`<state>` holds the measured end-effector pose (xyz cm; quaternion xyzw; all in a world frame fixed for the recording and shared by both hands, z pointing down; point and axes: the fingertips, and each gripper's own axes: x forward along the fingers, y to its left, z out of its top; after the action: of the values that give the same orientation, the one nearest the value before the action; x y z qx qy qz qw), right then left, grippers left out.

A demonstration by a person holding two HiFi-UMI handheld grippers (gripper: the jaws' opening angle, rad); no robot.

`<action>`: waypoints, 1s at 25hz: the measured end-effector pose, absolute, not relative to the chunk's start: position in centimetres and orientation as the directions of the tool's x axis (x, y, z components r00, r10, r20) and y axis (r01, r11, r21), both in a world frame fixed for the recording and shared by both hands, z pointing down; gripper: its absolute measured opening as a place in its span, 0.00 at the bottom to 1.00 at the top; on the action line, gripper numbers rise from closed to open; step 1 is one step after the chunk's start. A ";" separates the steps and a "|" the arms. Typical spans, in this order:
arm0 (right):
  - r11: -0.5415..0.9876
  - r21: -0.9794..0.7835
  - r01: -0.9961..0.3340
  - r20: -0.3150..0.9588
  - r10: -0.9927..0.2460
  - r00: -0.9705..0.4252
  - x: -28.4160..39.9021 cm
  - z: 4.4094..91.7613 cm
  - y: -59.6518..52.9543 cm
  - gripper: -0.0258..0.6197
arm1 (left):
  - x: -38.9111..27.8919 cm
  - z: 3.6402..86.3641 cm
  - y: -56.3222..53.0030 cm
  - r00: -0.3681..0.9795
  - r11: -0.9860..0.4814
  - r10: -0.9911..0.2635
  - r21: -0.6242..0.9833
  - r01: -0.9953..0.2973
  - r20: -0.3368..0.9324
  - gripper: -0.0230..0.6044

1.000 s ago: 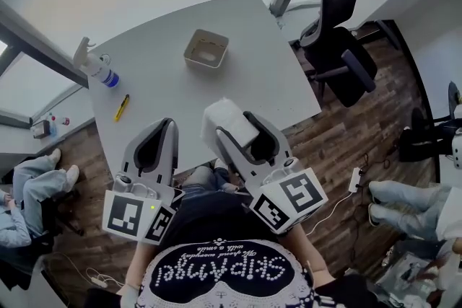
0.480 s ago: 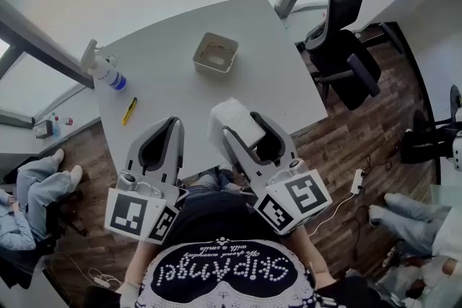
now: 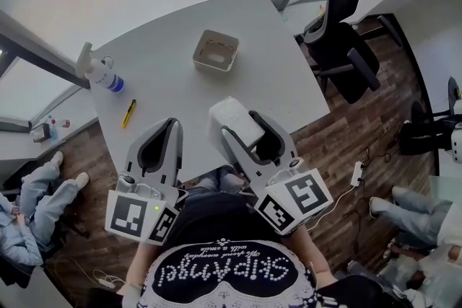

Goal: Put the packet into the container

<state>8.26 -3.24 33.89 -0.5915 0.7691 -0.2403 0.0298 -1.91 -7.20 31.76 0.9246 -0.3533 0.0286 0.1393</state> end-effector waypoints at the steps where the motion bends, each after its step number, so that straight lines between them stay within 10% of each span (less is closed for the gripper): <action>1: 0.184 -0.406 -0.895 0.240 -0.924 -0.299 8.2 34.0 -3.2 0.44 | -2.0 31.9 -7.3 0.748 -0.710 -0.646 0.240 -0.662 0.152 0.05; 25: 0.240 -0.419 -0.876 0.213 -0.911 -0.352 10.9 33.7 -7.9 0.44 | -0.4 32.3 -10.1 0.696 -0.656 -0.698 0.238 -0.716 0.172 0.05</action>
<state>10.87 -7.87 33.74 -0.5681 0.7865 -0.2394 0.0373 -0.44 -10.05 32.33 0.9093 -0.3888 0.0325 0.1447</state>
